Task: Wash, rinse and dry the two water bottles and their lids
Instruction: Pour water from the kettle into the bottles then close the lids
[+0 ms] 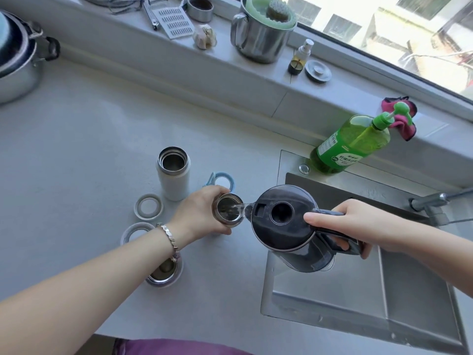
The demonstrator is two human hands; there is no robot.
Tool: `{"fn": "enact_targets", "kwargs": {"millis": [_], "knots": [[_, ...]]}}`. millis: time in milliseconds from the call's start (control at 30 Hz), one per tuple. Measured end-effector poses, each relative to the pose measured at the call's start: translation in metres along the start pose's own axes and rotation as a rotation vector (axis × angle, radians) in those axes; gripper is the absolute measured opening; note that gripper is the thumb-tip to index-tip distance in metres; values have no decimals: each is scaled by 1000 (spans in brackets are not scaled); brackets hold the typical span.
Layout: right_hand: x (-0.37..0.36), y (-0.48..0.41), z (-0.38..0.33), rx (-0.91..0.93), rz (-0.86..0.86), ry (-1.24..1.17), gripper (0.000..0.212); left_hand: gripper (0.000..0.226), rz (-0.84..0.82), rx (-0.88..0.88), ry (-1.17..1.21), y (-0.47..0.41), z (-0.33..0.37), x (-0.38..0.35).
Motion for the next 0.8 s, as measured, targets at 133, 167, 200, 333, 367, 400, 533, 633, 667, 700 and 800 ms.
{"fn": "enact_targets", "kwargs": {"millis": [133, 167, 200, 333, 367, 400, 533, 633, 667, 700, 800], "knots": [[4, 4, -4, -6, 2, 33, 57, 70, 0, 8, 28, 1, -1, 1], [4, 5, -5, -9, 2, 40, 58, 70, 1, 8, 29, 1, -1, 2], [5, 6, -7, -12, 2, 48, 58, 70, 1, 8, 27, 2, -1, 2], [7, 7, -13, -15, 5, 73, 57, 70, 1, 7, 17, 2, -3, 4], [7, 7, -14, -13, 4, 73, 58, 69, 0, 7, 20, 2, -3, 4], [7, 7, -15, -13, 4, 70, 58, 69, -2, 6, 26, 2, -3, 4], [8, 7, -19, -18, 6, 84, 69, 67, -5, 4, 36, 2, -3, 4], [8, 7, -21, -15, 0, 102, 74, 68, -9, 4, 29, 1, -4, 4], [8, 8, -21, -16, -1, 104, 75, 69, -11, 3, 27, 1, -3, 4], [9, 9, -22, -17, 0, 105, 76, 69, -13, 3, 26, 1, -3, 4], [12, 11, -23, -26, -1, 109, 78, 71, -14, 1, 21, 1, -4, 4]]}}
Point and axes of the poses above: each hand's wrist, its own y-axis away from the middle knuckle, its own x-axis out of the back of the hand, z = x × y, the point moved 3 cm from there along -y, towards the middle knuckle, and after that the axes turned 3 degrees about -z, right-handed, at the moved point
